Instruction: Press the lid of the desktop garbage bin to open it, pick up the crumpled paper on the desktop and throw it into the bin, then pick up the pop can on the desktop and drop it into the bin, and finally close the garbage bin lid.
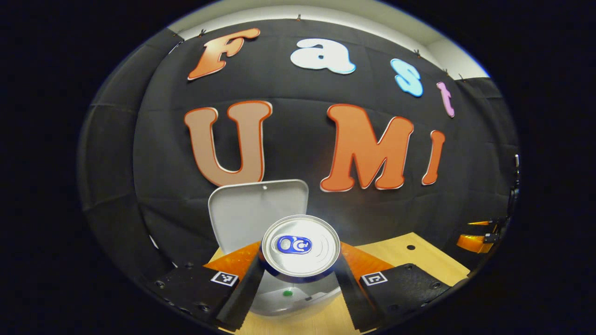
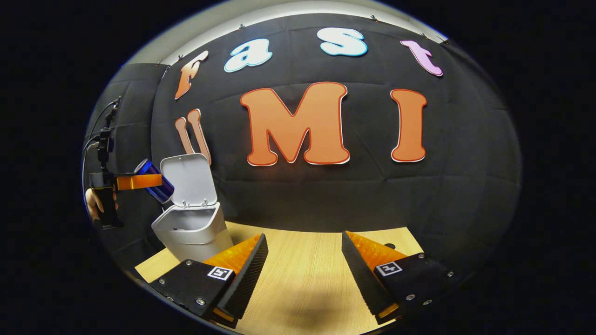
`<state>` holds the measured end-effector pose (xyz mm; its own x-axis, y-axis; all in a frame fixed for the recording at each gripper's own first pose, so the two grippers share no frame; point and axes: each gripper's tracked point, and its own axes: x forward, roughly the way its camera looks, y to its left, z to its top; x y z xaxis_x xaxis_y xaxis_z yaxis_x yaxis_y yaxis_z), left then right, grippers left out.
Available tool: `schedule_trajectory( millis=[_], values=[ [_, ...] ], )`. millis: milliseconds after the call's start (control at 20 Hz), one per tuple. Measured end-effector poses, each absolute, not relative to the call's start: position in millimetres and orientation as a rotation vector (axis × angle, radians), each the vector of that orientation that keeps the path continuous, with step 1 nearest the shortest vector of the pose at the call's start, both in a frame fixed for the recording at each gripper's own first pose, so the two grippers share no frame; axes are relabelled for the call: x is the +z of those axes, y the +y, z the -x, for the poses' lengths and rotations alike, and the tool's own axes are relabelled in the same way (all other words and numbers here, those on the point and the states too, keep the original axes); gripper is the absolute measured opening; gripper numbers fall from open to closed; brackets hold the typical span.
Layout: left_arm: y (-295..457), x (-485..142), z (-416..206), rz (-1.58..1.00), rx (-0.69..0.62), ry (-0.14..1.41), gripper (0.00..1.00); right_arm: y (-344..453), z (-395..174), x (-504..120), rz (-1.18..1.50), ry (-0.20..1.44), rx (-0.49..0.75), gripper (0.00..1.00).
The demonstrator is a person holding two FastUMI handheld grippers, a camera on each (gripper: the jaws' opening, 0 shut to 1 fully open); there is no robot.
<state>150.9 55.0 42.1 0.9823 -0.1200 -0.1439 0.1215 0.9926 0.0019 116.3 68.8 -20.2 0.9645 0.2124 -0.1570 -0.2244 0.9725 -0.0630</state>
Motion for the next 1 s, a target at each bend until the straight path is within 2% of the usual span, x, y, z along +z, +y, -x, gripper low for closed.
schedule_trajectory(
  millis=[300,350,450,500,1000],
  values=[
    [61.8,-6.8,-180.8,0.071,-0.128,0.298,0.81,64.1,-118.8,-23.3,0.08,0.166,0.205,0.95],
    [65.0,-11.2,-185.9,0.076,-0.107,0.302,0.83,62.4,-118.6,-25.5,0.082,0.169,0.203,0.95],
    [71.7,-8.1,-191.7,0.078,-0.082,0.294,0.94,60.1,-118.9,-27.1,0.084,0.176,0.197,0.95],
    [76.9,-0.3,-188.7,0.084,-0.077,0.288,0.96,59.4,-118.9,-28.6,0.082,0.18,0.195,0.95],
    [84.4,13.7,-177.3,0.142,-0.067,0.265,0.94,66.4,-118.4,-36.0,0.076,0.201,0.217,0.95]
  ],
)
